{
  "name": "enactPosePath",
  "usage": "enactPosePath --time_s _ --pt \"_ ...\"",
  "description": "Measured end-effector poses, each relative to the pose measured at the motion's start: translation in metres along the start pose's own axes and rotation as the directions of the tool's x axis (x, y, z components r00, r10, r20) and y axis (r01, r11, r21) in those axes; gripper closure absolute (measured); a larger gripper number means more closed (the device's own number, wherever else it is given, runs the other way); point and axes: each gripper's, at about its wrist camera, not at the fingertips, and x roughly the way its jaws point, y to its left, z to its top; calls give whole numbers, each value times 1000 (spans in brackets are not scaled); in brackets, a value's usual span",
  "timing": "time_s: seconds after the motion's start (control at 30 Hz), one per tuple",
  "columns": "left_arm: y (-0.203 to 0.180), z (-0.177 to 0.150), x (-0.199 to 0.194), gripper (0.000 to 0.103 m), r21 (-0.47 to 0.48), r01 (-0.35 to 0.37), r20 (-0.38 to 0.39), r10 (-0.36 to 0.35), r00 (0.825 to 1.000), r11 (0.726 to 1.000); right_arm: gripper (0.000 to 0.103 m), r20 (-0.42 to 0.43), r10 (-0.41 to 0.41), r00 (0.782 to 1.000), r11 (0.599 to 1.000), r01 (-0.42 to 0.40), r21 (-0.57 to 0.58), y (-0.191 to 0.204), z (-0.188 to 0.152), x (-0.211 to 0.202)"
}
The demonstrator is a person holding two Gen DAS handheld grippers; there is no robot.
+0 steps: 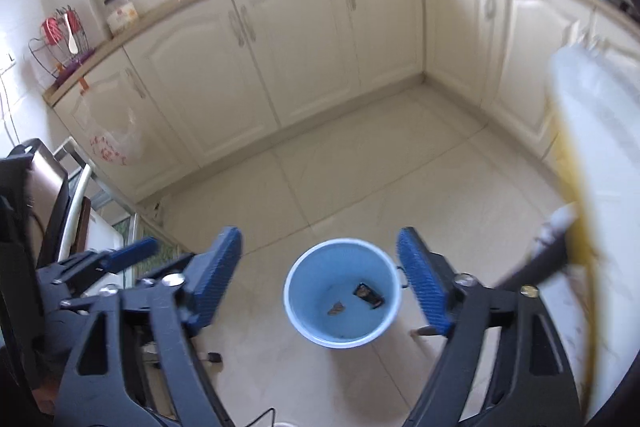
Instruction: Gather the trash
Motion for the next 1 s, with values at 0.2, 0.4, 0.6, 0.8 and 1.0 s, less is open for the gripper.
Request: enactPosePath --time_s 0.2,0.4,0.6,0.8,1.0 --pt "-44 -19 -134 22 30 2 219 -8 976 1000 6 167 -56 984 998 59 -12 4 -7 -122" --pt "-81 -92 -252 4 90 36 383 -68 921 995 0 341 -154 927 987 160 9 3 -27 -254" --pt "-111 -175 -344 1 132 47 488 -106 867 990 0 457 -250 854 966 253 55 7 -52 -363" --pt "-109 -281 -421 1 160 46 576 -131 807 986 0 545 -298 784 951 295 95 16 -74 -449" --pt "-103 -358 -480 1 183 48 660 -159 735 982 0 626 -303 719 944 315 95 32 -89 -508"
